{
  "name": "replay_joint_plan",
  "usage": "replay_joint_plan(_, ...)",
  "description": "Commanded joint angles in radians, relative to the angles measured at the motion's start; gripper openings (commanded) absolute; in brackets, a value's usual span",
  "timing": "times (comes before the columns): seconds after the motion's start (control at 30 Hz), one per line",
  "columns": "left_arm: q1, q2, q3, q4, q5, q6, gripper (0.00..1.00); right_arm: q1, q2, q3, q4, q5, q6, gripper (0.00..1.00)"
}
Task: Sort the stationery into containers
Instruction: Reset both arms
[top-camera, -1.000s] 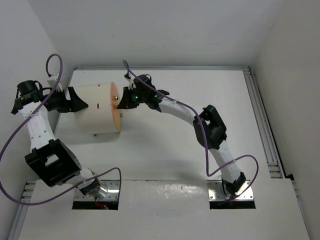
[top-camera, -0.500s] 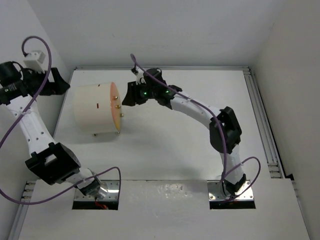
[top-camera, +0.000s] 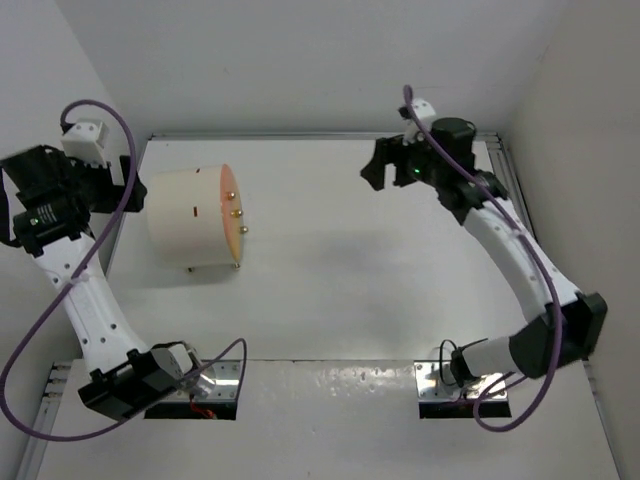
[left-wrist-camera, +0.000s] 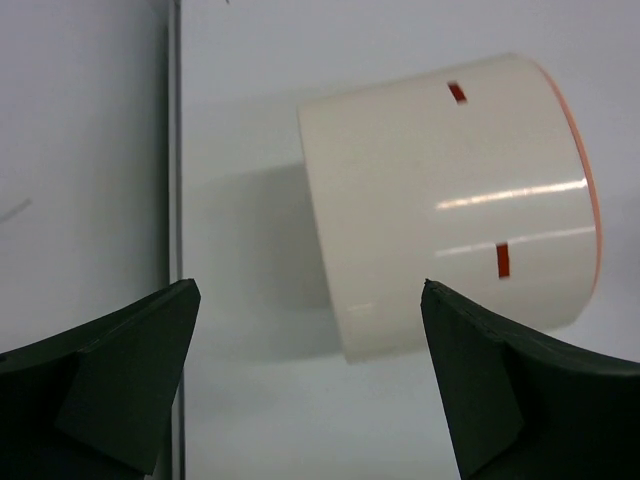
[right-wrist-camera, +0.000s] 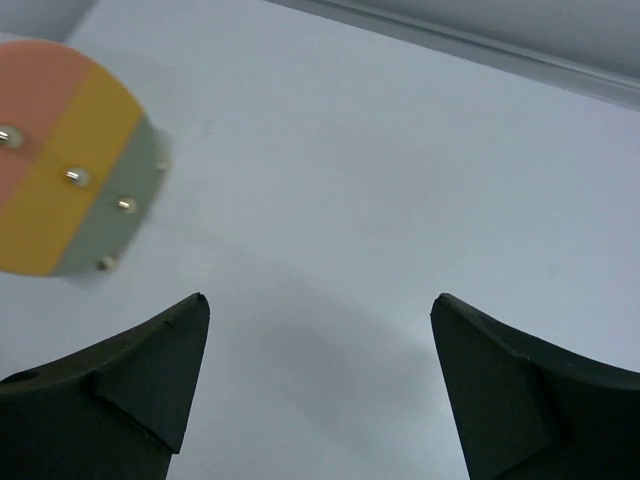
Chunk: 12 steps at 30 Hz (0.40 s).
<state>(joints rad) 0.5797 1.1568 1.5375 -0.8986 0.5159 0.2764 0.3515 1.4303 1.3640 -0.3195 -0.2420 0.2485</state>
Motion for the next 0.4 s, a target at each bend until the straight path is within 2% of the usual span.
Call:
replay_joint_plan(0.0, -0.038, -0.089, -0.068, 0.004, -0.036, 0.026, 1.00, -0.101, -0.149, -0.130, -0.056, 0.021, -0.101, 0.91)
replay_joint_plan(0.17, -0.081, -0.059, -0.033, -0.026, -0.071, 0.010, 1.00, -0.218, -0.303, -0.258, -0.062, 0.013, -0.103, 0.91)
replay_joint_plan(0.37, -0.127, -0.009, 0.024, -0.020, -0.115, -0.019, 1.00, -0.327, -0.330, -0.284, -0.073, -0.023, -0.068, 0.91)
